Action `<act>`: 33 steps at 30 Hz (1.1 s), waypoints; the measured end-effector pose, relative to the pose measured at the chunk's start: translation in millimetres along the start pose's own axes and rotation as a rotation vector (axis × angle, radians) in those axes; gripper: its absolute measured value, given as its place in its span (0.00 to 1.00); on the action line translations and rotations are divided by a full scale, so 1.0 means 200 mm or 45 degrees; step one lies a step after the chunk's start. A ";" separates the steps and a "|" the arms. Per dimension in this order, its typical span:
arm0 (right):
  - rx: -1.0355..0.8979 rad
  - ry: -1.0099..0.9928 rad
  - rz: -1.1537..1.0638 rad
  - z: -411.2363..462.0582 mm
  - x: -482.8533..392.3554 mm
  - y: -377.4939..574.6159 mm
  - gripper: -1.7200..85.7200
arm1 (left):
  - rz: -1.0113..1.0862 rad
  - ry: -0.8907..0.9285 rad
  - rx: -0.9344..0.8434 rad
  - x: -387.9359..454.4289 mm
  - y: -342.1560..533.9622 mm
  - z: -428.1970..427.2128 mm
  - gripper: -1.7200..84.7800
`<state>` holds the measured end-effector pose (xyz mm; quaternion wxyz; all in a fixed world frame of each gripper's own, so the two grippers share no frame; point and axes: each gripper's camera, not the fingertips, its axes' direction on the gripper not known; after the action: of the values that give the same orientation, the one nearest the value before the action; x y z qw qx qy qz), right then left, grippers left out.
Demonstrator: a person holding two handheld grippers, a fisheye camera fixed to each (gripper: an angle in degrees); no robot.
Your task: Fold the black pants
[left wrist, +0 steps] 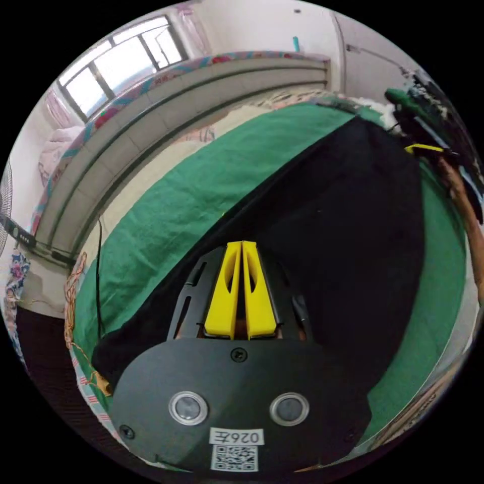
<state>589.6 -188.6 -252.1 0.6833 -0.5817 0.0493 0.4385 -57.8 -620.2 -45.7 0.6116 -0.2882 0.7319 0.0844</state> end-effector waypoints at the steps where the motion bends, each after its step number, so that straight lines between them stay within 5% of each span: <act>1: -0.090 -0.052 0.000 0.05 0.03 0.01 0.03 | -0.041 0.043 0.044 -0.03 -0.01 -0.01 0.01; 3: -0.059 -0.133 0.083 0.05 0.08 0.05 0.04 | -0.205 0.250 0.015 -0.13 -0.03 0.01 0.01; 6: 0.095 -0.037 0.205 -0.06 0.04 0.14 0.03 | -0.296 0.183 0.156 -0.17 0.09 -0.11 0.01; 12: 0.332 -0.259 -0.226 -0.13 -0.50 0.02 0.01 | -0.296 0.095 0.323 -0.13 0.40 -0.29 0.01; 17: 0.094 -0.257 -0.597 0.13 -0.96 -0.14 0.01 | -0.176 -0.166 0.065 -0.13 0.42 -0.09 0.01; 19: 0.032 -0.154 -0.662 0.25 -0.94 -0.12 0.01 | -0.225 -0.056 0.040 -0.23 0.44 -0.07 0.01; 21: 0.009 -0.224 -0.422 0.25 -0.75 -0.11 0.01 | -0.382 0.068 0.107 -0.39 0.53 -0.18 0.01; 26: 0.088 -0.300 0.009 0.14 -0.32 0.11 0.01 | -0.480 -0.099 0.293 -0.50 0.94 -0.54 0.01; 28: 0.123 -0.467 0.033 0.12 -0.25 0.22 0.01 | -0.439 -0.205 0.194 -0.53 1.07 -0.50 0.01; 30: -0.165 -0.324 0.014 0.23 -0.26 0.23 0.01 | -0.459 -0.264 -0.215 -0.67 1.20 -0.30 0.01; 33: -0.040 -0.412 0.150 0.05 -0.25 0.28 0.01 | -0.905 -0.005 0.115 -0.87 1.42 -0.55 0.01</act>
<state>519.3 -210.7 -262.2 0.6463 -0.5101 -0.0341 0.5665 -285.9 -384.3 80.7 0.6162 -0.4973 0.5878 -0.1657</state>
